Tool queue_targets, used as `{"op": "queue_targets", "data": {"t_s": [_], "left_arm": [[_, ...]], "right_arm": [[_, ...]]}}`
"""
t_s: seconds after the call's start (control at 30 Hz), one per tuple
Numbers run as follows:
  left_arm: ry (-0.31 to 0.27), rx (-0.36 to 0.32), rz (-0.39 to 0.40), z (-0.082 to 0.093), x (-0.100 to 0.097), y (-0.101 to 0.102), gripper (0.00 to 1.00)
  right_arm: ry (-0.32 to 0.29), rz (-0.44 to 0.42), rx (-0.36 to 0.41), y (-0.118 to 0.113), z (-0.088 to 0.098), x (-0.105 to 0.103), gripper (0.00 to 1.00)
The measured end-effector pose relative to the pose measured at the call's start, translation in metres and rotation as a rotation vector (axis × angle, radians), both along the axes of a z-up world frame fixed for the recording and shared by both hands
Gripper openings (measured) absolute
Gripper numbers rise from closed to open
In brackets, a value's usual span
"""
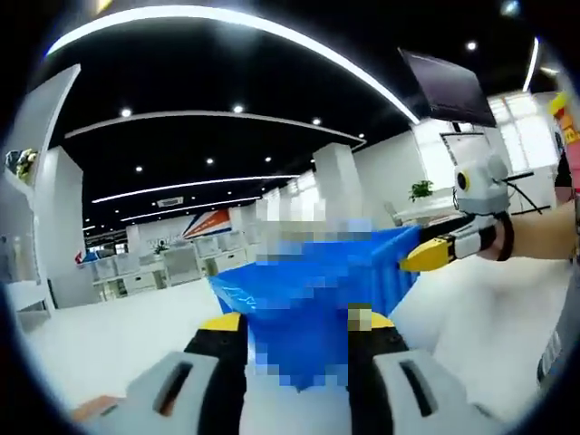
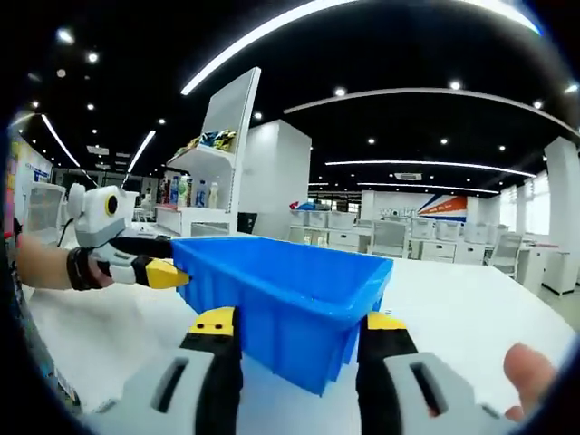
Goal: Open the lid of the chip container on the table, take out the chips, place them into the box in front of the container, and close the lid
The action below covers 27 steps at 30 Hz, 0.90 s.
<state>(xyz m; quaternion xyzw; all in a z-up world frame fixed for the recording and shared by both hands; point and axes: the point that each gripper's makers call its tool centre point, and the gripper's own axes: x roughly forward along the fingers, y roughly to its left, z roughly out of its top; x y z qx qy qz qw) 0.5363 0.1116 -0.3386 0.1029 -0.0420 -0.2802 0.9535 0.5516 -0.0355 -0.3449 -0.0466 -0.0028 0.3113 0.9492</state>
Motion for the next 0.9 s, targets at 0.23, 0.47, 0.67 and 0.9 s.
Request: {"op": "queue_targets", "data": {"t_s": [0.23, 0.47, 0.67, 0.9], "left_arm": [[0.056, -0.004, 0.023, -0.033, 0.021, 0.006, 0.44], [0.059, 0.036, 0.012, -0.049, 0.018, 0.005, 0.43], [0.032, 0.088, 0.001, -0.056, 0.017, 0.004, 0.43], [0.079, 0.089, 0.020, -0.065, 0.012, 0.014, 0.55]], "right_arm": [[0.027, 0.008, -0.036, 0.001, -0.029, 0.021, 0.45], [0.059, 0.009, -0.039, -0.001, -0.050, 0.023, 0.46], [0.040, -0.006, -0.116, 0.002, -0.060, 0.022, 0.48], [0.108, -0.004, -0.257, -0.013, -0.092, 0.012, 0.55]]}}
